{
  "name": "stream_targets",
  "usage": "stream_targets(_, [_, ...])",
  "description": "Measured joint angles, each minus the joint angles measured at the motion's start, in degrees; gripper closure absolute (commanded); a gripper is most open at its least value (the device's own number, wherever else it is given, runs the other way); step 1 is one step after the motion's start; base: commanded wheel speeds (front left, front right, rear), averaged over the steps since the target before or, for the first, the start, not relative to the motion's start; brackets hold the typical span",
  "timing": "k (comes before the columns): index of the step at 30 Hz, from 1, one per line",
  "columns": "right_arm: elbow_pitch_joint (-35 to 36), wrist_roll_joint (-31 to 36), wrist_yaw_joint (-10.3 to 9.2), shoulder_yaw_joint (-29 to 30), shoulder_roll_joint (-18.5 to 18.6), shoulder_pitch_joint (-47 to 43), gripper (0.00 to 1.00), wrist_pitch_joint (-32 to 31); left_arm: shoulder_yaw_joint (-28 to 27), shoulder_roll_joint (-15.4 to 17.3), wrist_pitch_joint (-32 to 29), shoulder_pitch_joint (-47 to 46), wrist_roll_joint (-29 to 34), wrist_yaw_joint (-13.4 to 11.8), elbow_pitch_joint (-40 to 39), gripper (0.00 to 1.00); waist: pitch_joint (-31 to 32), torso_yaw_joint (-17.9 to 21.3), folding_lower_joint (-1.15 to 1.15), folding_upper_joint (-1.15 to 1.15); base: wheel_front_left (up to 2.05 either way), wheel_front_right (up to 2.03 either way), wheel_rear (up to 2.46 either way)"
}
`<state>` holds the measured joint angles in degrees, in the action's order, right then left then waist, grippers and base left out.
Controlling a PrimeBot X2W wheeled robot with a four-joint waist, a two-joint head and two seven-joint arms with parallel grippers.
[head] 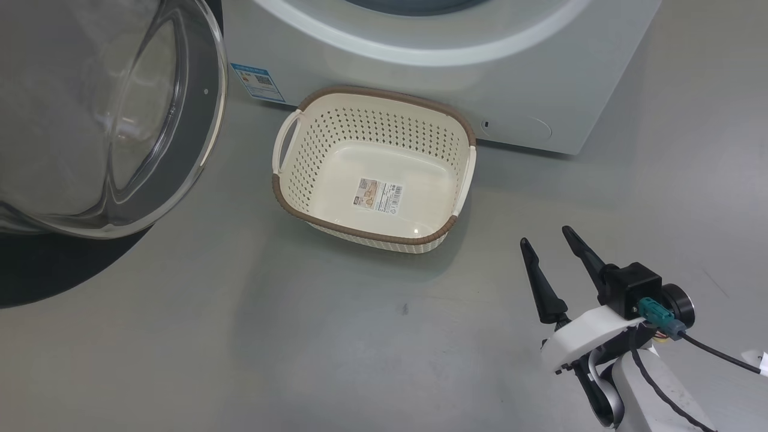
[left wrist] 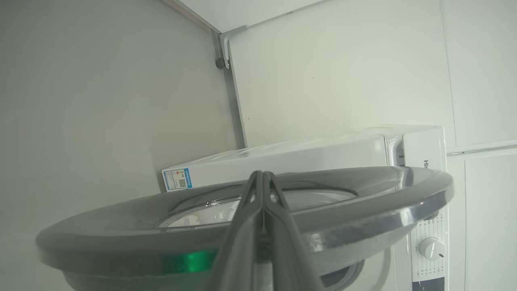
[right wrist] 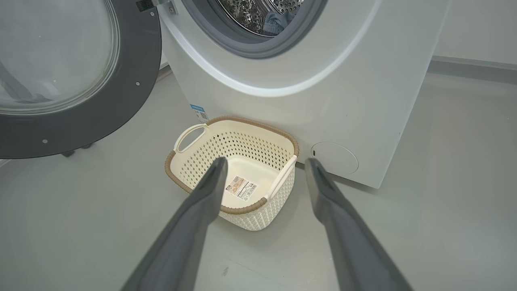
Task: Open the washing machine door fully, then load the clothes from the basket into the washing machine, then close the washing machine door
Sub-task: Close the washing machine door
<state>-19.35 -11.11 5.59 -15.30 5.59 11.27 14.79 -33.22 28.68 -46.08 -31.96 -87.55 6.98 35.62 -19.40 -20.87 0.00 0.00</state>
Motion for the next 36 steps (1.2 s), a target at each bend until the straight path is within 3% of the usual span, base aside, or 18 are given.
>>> stream_targets(36, [-1.2,-0.6,0.44,-0.5,-0.1,0.0,0.0,0.0,2.3,-1.5,-9.9,2.3,-4.1,0.0,-3.8,1.0,1.3,-0.2,0.0,0.0,0.0,0.0,0.0])
